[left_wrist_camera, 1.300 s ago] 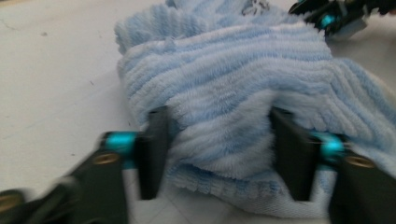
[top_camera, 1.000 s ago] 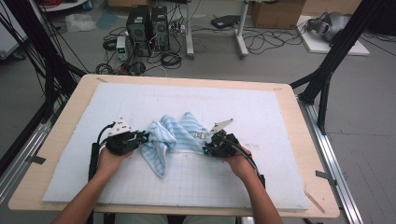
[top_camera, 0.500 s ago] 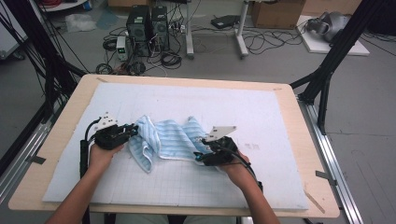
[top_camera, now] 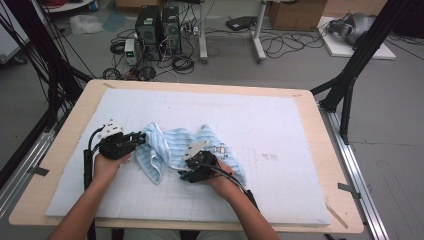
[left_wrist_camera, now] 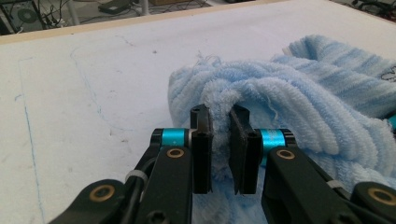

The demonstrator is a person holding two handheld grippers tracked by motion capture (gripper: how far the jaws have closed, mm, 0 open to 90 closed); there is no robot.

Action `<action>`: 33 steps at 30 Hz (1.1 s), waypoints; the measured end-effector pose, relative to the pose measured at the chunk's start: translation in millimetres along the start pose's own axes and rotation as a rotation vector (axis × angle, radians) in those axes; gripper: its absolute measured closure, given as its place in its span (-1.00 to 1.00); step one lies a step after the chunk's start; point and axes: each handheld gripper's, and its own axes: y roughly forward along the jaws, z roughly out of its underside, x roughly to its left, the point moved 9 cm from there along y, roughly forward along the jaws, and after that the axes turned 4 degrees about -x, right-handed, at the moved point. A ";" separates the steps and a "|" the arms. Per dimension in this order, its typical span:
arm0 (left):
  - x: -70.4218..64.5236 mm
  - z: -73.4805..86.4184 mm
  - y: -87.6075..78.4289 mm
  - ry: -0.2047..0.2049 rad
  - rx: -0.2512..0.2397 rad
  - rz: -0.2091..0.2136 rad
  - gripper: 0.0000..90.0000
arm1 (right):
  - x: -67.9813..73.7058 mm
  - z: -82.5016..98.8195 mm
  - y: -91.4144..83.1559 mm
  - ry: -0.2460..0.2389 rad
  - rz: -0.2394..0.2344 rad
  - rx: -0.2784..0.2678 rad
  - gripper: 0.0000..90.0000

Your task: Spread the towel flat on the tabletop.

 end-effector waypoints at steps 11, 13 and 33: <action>2.0 0.8 -0.2 -0.012 0.000 0.001 0.76 | -15.2 -2.1 -3.7 0.040 0.023 -0.013 0.92; 1.6 1.7 1.3 -0.032 0.001 0.005 0.71 | -25.8 -7.3 -11.8 0.079 0.034 -0.051 0.93; 3.4 3.8 4.7 -0.074 0.007 -0.010 0.07 | -176.2 -12.1 -74.6 0.318 0.374 -0.103 0.93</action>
